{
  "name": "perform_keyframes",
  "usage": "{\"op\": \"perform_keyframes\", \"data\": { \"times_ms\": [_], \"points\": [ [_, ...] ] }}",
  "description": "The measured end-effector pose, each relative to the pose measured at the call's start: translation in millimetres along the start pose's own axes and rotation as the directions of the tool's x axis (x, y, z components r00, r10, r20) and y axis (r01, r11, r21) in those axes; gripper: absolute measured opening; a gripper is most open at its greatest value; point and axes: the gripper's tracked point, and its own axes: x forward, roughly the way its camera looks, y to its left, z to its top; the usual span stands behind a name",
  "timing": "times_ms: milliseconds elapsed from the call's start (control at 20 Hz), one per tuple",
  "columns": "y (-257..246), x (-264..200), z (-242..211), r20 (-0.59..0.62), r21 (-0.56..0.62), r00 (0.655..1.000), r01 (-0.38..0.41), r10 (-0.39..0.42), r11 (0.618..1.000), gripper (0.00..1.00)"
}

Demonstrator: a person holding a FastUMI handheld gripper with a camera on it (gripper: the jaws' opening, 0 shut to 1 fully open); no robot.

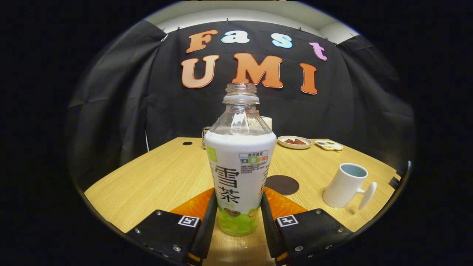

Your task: Take the bottle from table, then pour the juice into the cup, finally place the bottle on the coaster

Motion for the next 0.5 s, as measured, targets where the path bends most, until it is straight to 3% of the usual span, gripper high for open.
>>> {"op": "perform_keyframes", "data": {
  "times_ms": [250, 500],
  "points": [
    [-1.0, 5.7, 24.9, 0.043, 0.187, 0.998, -0.060, 0.053, 0.981, 0.58],
    [-9.4, 19.0, 36.5, 0.052, 0.423, 0.995, -0.095, 0.081, 0.901, 0.58]
  ]
}}
